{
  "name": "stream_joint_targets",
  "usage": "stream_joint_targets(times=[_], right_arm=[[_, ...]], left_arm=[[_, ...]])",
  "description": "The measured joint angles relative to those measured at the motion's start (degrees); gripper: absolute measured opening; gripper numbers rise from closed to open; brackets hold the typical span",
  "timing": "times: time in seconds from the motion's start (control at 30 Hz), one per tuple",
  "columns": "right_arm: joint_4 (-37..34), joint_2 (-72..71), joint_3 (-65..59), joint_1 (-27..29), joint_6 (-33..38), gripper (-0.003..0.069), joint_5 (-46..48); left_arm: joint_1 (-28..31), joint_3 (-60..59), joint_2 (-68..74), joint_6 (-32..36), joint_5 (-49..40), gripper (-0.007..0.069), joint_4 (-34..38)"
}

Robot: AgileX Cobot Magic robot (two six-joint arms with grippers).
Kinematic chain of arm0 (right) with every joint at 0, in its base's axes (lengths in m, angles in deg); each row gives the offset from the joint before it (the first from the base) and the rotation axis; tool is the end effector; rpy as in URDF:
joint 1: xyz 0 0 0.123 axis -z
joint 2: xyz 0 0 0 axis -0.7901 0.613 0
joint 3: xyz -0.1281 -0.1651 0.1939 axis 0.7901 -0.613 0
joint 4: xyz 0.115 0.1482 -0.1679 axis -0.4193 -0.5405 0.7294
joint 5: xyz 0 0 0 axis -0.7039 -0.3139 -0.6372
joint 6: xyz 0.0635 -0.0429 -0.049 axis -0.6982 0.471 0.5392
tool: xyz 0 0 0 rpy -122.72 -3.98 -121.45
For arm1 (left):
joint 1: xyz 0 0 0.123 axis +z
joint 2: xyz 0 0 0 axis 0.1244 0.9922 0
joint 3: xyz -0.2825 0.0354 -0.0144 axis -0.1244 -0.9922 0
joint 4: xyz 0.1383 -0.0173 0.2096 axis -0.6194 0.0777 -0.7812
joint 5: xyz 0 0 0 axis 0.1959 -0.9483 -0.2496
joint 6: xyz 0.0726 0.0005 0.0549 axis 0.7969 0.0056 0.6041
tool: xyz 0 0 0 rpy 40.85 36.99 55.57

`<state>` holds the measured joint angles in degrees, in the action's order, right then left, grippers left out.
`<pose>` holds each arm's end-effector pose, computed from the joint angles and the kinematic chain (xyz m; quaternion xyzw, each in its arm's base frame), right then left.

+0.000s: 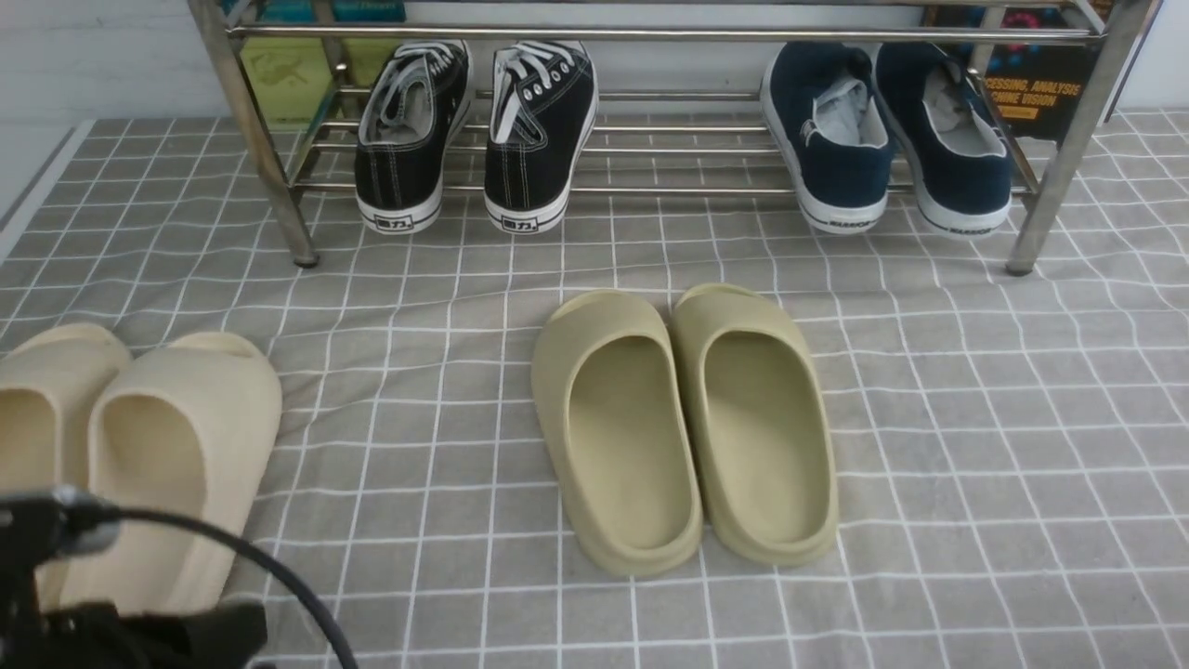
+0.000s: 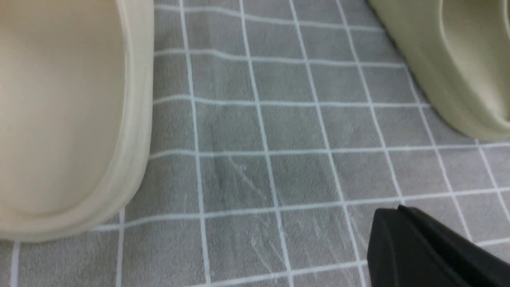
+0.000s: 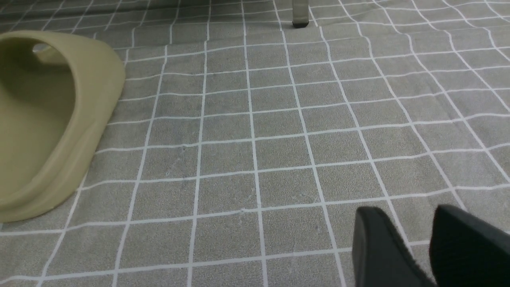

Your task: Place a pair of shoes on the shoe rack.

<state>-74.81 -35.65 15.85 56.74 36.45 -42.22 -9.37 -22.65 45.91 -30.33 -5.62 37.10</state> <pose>0.0522 -0.0005 0.1737 0.0575 0.8040 0.0204 0.5915 0.1029 -0.0384 0.2091 -0.0112 0.8961 -0.1750 0.4079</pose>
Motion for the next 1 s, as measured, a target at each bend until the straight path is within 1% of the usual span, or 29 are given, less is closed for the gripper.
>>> stream_joint_targets(times=[0.1,0.23,0.37,0.43,0.5,0.53,0.6,0.67,0.83,1.0], right_arm=[[0.0,0.0,0.0,0.0,0.0,0.0239,0.0],[0.0,0.0,0.0,0.0,0.0,0.0239,0.0],[0.0,0.0,0.0,0.0,0.0,0.0239,0.0],[0.0,0.0,0.0,0.0,0.0,0.0239,0.0],[0.0,0.0,0.0,0.0,0.0,0.0239,0.0],[0.0,0.0,0.0,0.0,0.0,0.0239,0.0],[0.0,0.0,0.0,0.0,0.0,0.0239,0.0],[0.0,0.0,0.0,0.0,0.0,0.0239,0.0],[0.0,0.0,0.0,0.0,0.0,0.0239,0.0],[0.0,0.0,0.0,0.0,0.0,0.0239,0.0]], left_arm=[[0.0,-1.3,-0.7,0.0,0.3,-0.0013,0.2],[-0.1,-3.3,-10.0,0.0,1.5,-0.0013,-1.4],[0.1,-5.9,-21.5,0.0,3.3,-0.0013,-6.9],[1.8,-8.5,-29.6,0.0,4.0,-0.0013,-10.7],[3.9,-10.4,-34.2,-0.7,4.0,-0.0013,-12.4],[4.1,-10.7,-34.5,-0.7,4.0,-0.0013,-12.5],[7.1,-13.6,-35.7,-1.5,4.0,-0.0013,-13.5],[8.4,-14.5,-35.8,-2.1,3.1,-0.0013,-13.5],[8.7,-14.8,-35.8,-1.4,-1.7,-0.0013,-13.5],[8.7,-14.8,-35.8,-0.4,-1.9,-0.0013,-13.5]])
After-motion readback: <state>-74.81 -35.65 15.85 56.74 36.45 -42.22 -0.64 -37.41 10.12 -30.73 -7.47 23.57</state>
